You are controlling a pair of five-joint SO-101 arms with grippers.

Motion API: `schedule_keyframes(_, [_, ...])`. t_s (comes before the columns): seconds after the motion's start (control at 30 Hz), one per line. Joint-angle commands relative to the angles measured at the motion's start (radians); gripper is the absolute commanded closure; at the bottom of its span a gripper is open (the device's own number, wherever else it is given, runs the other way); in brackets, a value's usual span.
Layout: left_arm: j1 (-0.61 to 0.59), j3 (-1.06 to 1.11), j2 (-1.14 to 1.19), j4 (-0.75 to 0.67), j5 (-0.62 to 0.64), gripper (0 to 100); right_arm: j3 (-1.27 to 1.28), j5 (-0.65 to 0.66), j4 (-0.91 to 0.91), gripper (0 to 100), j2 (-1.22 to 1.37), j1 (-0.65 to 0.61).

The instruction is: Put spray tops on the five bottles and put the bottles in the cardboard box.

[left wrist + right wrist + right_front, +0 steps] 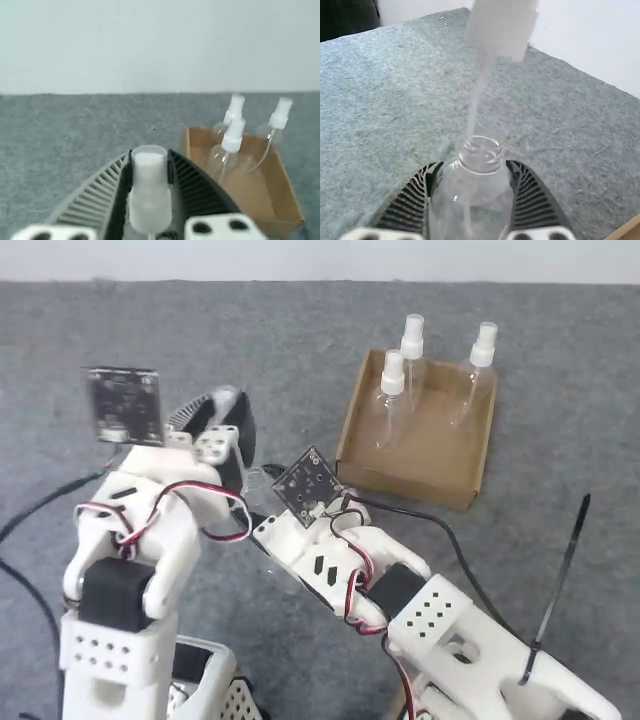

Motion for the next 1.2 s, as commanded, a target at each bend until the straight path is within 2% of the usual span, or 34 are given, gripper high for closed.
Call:
schedule_keyframes(0.0, [0.009,-0.008,0.006,-0.02,-0.051,88,-0.006,-0.009,-0.024,99.2,-0.007,-0.002])
schedule_keyframes(0.2, [0.008,-0.015,0.006,-0.018,-0.054,87,-0.006,-0.006,-0.024,99.2,-0.007,-0.002])
schedule_keyframes(0.33, [-0.02,-0.064,0.008,0.009,-0.063,82,-0.006,-0.006,-0.024,99.2,-0.007,-0.002])
schedule_keyframes(0.47, [-0.15,-0.07,0.048,-0.089,-0.11,89,-0.005,-0.006,-0.024,99.2,-0.007,-0.002])
schedule_keyframes(0.57, [-0.189,-0.067,0.143,-0.095,-0.143,94,-0.005,-0.006,-0.024,99.2,-0.007,-0.002])
schedule_keyframes(0.73, [-0.172,-0.061,0.216,-0.049,-0.173,96,-0.005,-0.006,-0.024,99.2,-0.007,-0.002])
schedule_keyframes(1.0, [0.0,-0.039,0.236,0.002,-0.229,96,-0.005,-0.006,-0.022,99.2,-0.007,-0.002])
schedule_keyframes(1.17, [0.003,-0.048,0.252,0.002,-0.262,96,0.0,-0.005,-0.024,99.2,-0.007,-0.002])
